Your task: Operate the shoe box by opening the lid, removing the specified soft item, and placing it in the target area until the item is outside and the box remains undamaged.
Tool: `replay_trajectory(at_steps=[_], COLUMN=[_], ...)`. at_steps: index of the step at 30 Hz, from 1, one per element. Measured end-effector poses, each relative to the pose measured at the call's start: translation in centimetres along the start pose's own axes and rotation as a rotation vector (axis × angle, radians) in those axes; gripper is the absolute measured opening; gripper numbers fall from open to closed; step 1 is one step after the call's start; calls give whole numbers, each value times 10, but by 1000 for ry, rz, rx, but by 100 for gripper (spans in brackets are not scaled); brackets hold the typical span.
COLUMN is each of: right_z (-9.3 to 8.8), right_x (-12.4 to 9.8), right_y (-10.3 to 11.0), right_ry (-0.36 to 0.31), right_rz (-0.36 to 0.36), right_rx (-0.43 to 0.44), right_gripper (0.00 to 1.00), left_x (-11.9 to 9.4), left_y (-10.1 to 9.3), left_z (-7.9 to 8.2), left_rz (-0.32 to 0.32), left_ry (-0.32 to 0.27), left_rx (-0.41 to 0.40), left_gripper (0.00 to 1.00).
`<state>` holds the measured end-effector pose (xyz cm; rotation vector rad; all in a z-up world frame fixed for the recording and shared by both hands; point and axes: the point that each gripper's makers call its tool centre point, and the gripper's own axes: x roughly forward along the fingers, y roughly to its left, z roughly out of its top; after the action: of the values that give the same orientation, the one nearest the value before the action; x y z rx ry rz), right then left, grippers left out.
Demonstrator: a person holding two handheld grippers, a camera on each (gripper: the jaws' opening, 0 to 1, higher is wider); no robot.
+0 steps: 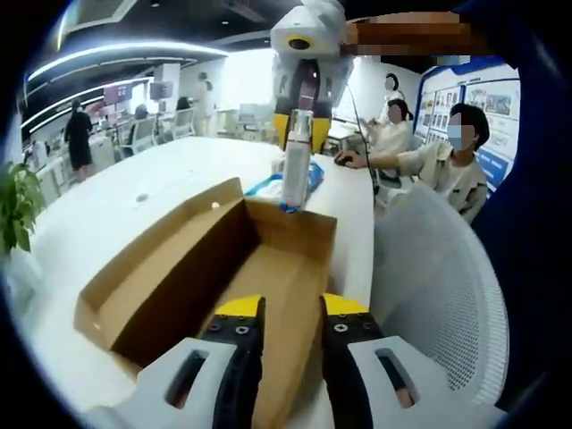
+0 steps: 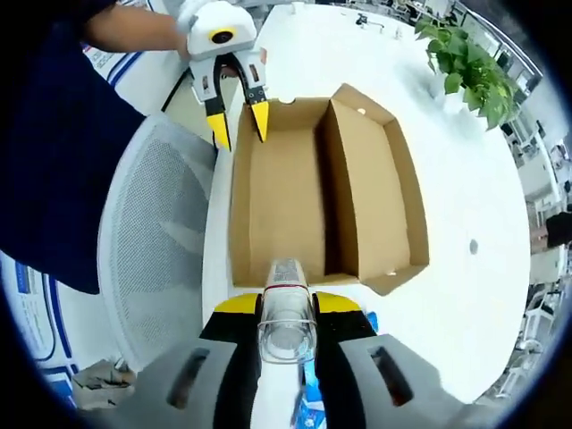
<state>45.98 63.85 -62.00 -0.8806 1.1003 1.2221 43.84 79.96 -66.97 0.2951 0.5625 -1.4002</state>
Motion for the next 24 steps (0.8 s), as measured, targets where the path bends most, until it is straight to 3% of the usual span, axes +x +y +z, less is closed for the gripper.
replay_trajectory(at_steps=[12, 24], right_z=[-38, -67], right_x=[-13, -15], right_y=[-5, -8], right_ry=[71, 97], right_rz=[-14, -11], right_rx=[23, 40], right_gripper=[18, 18], left_x=[10, 21], left_y=[-8, -14], left_z=[2, 18], left_rz=[-13, -21], left_ry=[3, -1], left_rx=[5, 20], left_gripper=[23, 23])
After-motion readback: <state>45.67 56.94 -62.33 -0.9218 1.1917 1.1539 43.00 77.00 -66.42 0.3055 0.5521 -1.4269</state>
